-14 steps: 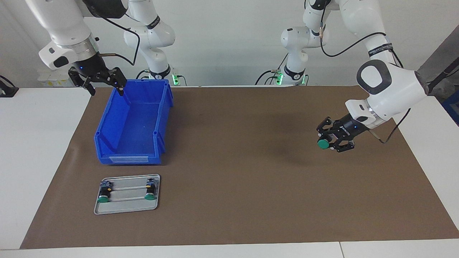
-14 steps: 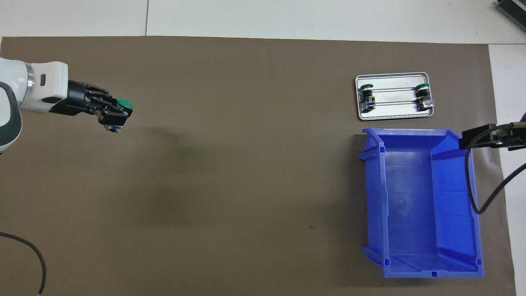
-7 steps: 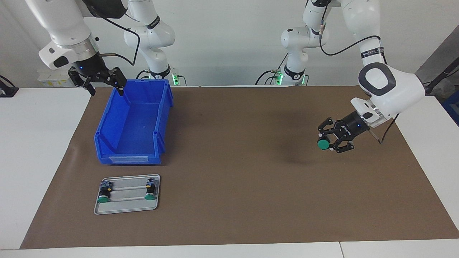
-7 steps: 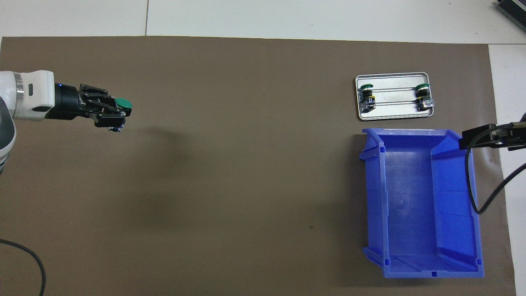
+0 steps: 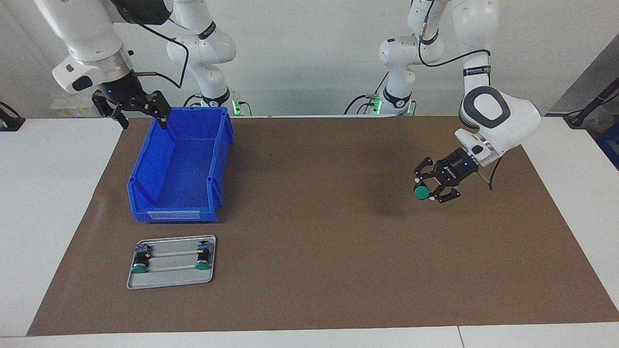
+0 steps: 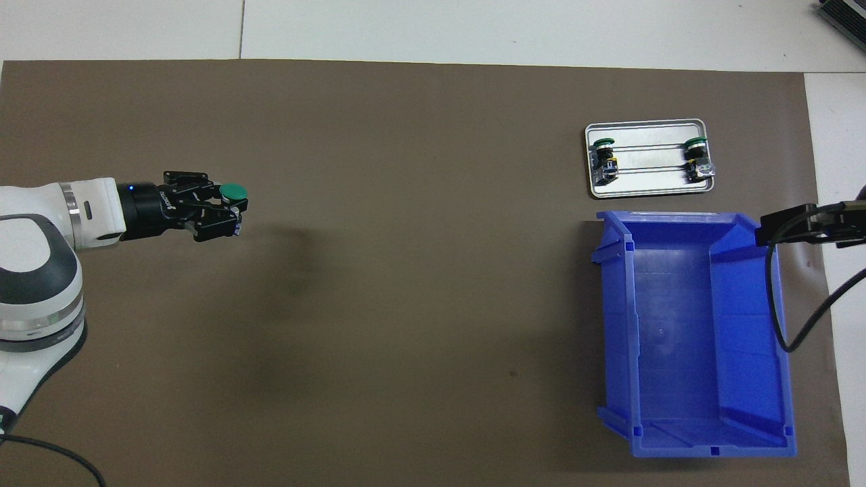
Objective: Place and press button with both arms
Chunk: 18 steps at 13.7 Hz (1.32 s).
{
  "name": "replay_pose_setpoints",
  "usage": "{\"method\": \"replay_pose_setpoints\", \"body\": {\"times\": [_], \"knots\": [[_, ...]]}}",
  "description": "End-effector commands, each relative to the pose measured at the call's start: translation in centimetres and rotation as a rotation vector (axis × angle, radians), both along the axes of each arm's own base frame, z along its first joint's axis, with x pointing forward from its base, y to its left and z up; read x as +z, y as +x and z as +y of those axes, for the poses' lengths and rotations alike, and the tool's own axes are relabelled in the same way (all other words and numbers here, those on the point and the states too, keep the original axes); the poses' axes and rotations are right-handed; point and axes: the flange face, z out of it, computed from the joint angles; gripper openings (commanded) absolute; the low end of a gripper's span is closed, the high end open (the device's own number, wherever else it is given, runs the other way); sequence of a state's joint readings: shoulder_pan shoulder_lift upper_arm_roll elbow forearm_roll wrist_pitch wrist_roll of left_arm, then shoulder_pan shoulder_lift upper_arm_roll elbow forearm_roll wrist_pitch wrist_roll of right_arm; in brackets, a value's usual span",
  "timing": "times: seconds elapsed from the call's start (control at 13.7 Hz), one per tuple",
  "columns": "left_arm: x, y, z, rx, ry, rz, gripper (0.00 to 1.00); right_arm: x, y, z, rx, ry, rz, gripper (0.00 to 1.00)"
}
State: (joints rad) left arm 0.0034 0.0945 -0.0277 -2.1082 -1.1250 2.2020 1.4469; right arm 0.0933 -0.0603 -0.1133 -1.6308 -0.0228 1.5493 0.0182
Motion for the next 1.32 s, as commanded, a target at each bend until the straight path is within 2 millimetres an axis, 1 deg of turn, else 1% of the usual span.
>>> {"method": "replay_pose_setpoints", "body": {"times": [0.0,0.15,0.29,0.73,0.88,0.95,1.02,1.24], "knots": [[-0.9,-2.4,-1.5,0.029,-0.023,-0.064,0.00,0.2,-0.7,0.0,0.003,0.014,-0.006,1.00],[-1.7,-2.9,-2.0,0.028,-0.051,-0.079,0.00,0.2,-0.7,-0.2,0.000,0.014,-0.006,1.00],[-2.5,-3.4,-2.0,0.010,-0.049,-0.091,0.00,0.2,-0.7,0.0,0.003,0.014,-0.006,1.00],[-5.4,-5.0,-2.4,0.021,-0.123,-0.148,0.00,0.2,-0.7,-0.1,0.003,0.015,-0.006,1.00],[-6.9,-5.7,-2.6,-0.029,-0.171,-0.161,0.00,0.2,-0.7,0.0,0.005,0.014,-0.006,1.00],[-8.2,-6.3,-2.5,-0.066,-0.200,-0.177,0.00,0.2,-0.7,0.0,0.003,0.014,-0.006,1.00],[-9.3,-6.5,-1.7,-0.063,-0.236,-0.187,0.00,0.2,-0.7,0.0,0.005,0.014,-0.006,1.00],[-9.8,-6.7,-1.4,-0.077,-0.301,-0.196,0.00,0.2,-0.7,0.0,0.005,0.014,-0.006,1.00]]}}
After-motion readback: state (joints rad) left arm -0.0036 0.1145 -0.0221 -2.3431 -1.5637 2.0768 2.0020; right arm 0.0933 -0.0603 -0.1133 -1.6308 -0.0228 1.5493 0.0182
